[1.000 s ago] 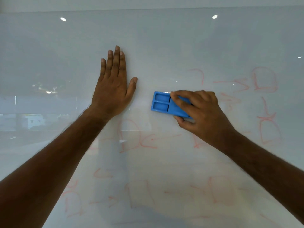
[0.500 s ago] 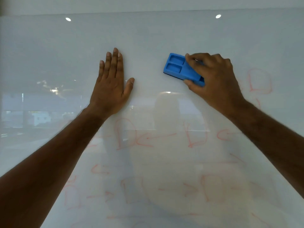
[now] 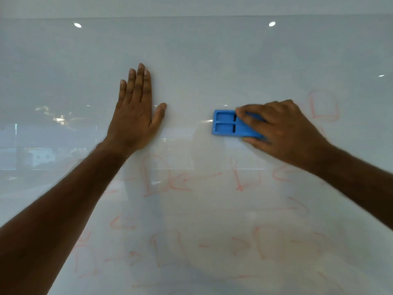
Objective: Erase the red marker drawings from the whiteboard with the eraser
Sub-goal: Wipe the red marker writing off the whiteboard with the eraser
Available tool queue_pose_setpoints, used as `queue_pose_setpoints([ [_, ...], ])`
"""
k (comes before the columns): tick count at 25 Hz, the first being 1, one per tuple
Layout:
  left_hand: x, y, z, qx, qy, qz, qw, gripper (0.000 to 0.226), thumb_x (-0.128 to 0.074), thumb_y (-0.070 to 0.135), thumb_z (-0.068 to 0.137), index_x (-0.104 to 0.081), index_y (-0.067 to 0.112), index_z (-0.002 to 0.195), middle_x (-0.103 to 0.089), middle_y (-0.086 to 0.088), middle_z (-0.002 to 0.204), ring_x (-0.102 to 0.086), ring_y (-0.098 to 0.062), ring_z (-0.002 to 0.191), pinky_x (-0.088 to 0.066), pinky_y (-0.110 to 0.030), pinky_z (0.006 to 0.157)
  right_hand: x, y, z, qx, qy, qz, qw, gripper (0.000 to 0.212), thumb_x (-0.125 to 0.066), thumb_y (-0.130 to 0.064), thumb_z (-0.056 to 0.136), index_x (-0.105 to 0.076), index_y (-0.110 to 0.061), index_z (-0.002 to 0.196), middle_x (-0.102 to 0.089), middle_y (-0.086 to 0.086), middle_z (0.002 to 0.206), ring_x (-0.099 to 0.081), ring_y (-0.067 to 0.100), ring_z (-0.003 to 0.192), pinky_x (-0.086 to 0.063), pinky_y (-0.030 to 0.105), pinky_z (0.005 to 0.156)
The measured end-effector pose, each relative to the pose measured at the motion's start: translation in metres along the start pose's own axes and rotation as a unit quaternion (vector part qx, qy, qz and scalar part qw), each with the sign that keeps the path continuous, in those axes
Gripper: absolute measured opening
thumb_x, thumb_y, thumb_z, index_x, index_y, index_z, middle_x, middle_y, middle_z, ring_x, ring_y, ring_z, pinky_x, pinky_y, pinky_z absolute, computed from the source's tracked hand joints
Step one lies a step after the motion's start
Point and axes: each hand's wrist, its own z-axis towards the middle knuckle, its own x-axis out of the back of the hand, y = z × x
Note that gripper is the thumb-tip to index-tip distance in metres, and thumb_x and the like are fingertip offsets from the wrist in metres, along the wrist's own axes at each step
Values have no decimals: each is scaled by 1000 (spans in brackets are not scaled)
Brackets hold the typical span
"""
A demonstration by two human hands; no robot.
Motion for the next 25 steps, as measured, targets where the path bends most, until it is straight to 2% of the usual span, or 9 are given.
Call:
queue_pose_setpoints([
  [3, 0, 0, 0, 2, 3, -1, 1000, 82, -25, 53, 113, -5, -1, 172, -1, -18, 182, 1, -35, 169, 3, -43, 137, 8, 35, 14, -82, -1, -2, 997, 61, -51, -48, 102, -46, -15, 153, -56, 9, 145, -58, 38, 105, -45, 50, 84],
  [6, 0, 0, 0, -2, 6, 1, 1000, 82, -25, 53, 113, -6, -1, 172, -2, -18, 182, 0, -35, 169, 2, -44, 137, 6, 34, 34, -162, 1, 17, 987, 65, -51, -50, 101, -42, -16, 155, -53, 9, 146, -55, 39, 112, -44, 55, 91],
  [10, -1, 0, -1, -3, 14, -3, 1000, 81, -26, 52, 113, -7, -1, 172, -3, -18, 182, -1, -35, 169, 3, -42, 136, 1, 12, 35, -168, 3, 35, 985, 63, -51, -49, 101, -44, -17, 155, -52, 6, 147, -55, 36, 113, -45, 54, 91],
  [16, 0, 0, 0, -1, 12, -3, 1000, 81, -28, 51, 113, -6, 0, 172, -4, -18, 182, -1, -35, 169, 2, -43, 137, 4, 1, 6, -100, -29, 0, 995, 62, -49, -49, 103, -41, -17, 156, -54, 5, 147, -57, 33, 108, -44, 51, 87],
  [22, 0, 0, -2, 1, 16, -7, 1000, 81, -27, 52, 113, -7, 0, 172, -4, -17, 182, -1, -34, 169, 2, -43, 137, 17, 43, 9, -210, -18, 17, 977, 63, -55, -49, 103, -41, -22, 157, -52, 3, 148, -56, 36, 117, -41, 53, 94],
  [25, 0, 0, -1, -2, 14, -7, 1000, 82, -27, 53, 113, -6, 0, 172, -3, -17, 182, -1, -34, 169, 2, -43, 137, 9, 32, 23, -229, -4, 32, 973, 64, -58, -49, 101, -41, -22, 157, -52, 1, 149, -54, 35, 118, -41, 52, 94],
])
